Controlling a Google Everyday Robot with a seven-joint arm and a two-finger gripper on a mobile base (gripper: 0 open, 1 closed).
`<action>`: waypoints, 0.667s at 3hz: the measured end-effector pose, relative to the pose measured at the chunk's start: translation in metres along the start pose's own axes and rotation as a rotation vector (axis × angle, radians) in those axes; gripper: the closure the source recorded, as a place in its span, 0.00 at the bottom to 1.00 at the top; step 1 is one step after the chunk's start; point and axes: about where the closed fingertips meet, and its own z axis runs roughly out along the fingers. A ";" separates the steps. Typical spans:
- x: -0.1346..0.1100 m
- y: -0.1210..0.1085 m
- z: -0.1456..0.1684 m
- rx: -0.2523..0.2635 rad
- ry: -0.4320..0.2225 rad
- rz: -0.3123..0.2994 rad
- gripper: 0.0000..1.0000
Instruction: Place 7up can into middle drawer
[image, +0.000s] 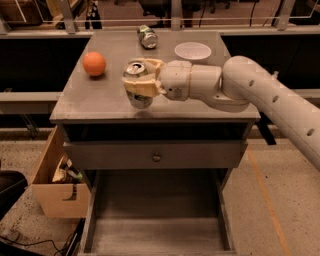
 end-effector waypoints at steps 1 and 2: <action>-0.010 0.031 -0.018 -0.026 -0.012 -0.039 1.00; 0.006 0.064 -0.035 -0.024 -0.001 -0.048 1.00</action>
Offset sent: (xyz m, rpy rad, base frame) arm -0.1127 -0.0406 -0.0554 -0.0398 -0.0316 0.0105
